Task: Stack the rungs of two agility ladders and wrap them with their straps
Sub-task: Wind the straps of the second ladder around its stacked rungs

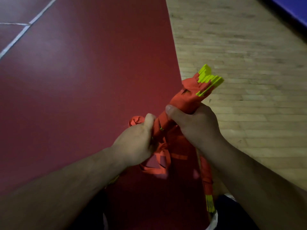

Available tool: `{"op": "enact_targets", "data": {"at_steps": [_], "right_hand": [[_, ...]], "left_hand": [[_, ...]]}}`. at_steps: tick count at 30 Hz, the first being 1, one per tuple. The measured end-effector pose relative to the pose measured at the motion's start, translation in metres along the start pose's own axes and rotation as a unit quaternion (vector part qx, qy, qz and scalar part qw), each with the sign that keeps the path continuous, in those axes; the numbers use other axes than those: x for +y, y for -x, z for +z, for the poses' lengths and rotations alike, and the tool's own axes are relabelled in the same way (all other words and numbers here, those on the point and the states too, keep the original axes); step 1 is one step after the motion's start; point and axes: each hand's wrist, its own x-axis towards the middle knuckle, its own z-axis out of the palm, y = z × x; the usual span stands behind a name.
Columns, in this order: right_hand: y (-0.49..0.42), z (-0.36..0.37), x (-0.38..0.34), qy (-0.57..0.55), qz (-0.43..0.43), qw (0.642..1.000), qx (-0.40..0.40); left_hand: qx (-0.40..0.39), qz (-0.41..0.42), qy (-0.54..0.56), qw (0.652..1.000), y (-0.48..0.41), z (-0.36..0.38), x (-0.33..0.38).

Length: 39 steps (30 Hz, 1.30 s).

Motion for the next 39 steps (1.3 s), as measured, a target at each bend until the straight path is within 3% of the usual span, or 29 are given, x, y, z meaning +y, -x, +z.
{"op": "enact_targets", "data": {"at_steps": [3,8,13,15,18,22,26,33,37,39], "right_hand": [[0.0,-0.006,-0.005,-0.028,-0.065,0.997,-0.011],[0.003,-0.012,-0.005,-0.164,-0.11,0.976,-0.096],[-0.004,-0.016,-0.009,-0.09,-0.137,0.982,-0.092],[-0.008,-0.018,-0.011,-0.036,-0.14,0.986,-0.081],[-0.013,-0.014,-0.005,0.084,-0.142,0.985,-0.044],[-0.014,-0.009,0.006,0.154,-0.136,0.979,-0.006],[-0.01,-0.005,0.006,0.148,-0.137,0.979,-0.001],[-0.003,0.0,0.001,0.01,-0.055,0.998,0.019],[-0.006,0.0,0.004,-0.031,-0.036,0.998,0.031],[-0.008,-0.004,0.002,-0.047,-0.044,0.998,0.01]], "left_hand": [[-0.047,-0.032,0.145,0.988,-0.002,-0.015,-0.003],[-0.158,-0.02,0.33,0.93,-0.002,-0.018,-0.009],[-0.099,-0.019,0.417,0.904,0.0,-0.011,-0.005],[-0.067,-0.033,0.373,0.925,0.0,-0.01,-0.007],[-0.005,-0.095,0.199,0.975,-0.001,-0.011,-0.016],[0.025,-0.148,0.11,0.983,-0.005,-0.011,-0.018],[0.043,-0.165,0.1,0.98,-0.005,-0.01,-0.011],[0.048,-0.135,0.073,0.987,-0.003,-0.004,0.004],[-0.027,-0.096,0.143,0.985,-0.004,-0.01,-0.003],[-0.075,-0.104,0.215,0.968,-0.005,-0.019,-0.007]]}}
